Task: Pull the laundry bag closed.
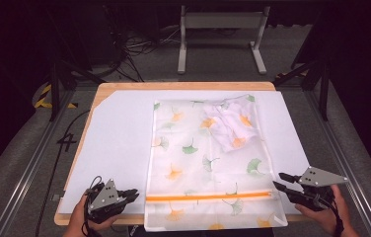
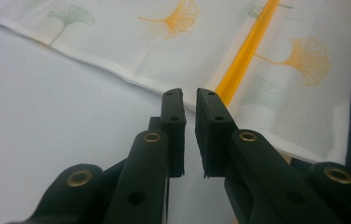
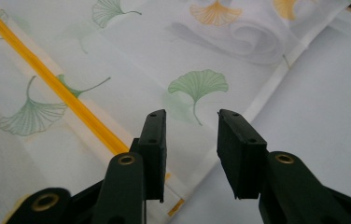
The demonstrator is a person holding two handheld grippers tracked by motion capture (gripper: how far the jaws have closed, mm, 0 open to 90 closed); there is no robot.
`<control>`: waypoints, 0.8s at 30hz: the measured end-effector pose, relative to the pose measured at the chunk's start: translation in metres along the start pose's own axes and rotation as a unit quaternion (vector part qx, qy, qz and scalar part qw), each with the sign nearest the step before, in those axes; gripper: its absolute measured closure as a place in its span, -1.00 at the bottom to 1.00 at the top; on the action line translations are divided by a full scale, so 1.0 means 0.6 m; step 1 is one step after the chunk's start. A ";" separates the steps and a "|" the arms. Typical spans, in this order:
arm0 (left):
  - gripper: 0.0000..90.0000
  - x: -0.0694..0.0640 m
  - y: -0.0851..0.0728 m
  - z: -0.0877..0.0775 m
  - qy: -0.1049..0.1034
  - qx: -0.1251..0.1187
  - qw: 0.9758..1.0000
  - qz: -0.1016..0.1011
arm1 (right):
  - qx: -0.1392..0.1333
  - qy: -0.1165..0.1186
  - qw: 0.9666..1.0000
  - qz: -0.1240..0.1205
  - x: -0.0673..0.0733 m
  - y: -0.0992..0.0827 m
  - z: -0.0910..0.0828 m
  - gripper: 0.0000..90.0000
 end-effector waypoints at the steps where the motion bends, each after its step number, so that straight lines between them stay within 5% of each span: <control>1: 0.77 0.002 -0.001 -0.002 0.005 -0.001 1.000 -0.003 | -0.002 -0.004 1.000 -0.005 -0.002 0.001 0.000 0.33; 8: 0.39 0.020 -0.004 -0.016 0.059 -0.006 0.998 -0.013 | -0.008 -0.016 0.999 -0.029 -0.010 0.004 0.002 0.14; 15: 0.00 0.038 -0.006 -0.021 0.086 -0.005 0.996 -0.025 | -0.020 -0.034 0.999 -0.026 -0.025 0.002 0.011 -0.10; 24: -0.52 0.075 -0.017 -0.026 0.121 -0.009 0.990 -0.075 | -0.020 -0.069 0.997 -0.017 -0.058 -0.007 0.022 -0.48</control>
Point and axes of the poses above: each handheld gripper's, and its own axes: z roughly forward along the jaws, y roughly out of its top, x roughly to its left, the point moved 2 cm from there along z, roughly forward along the jaws, and after that the axes turned 1 degree about -y, right-handed, at the moved point
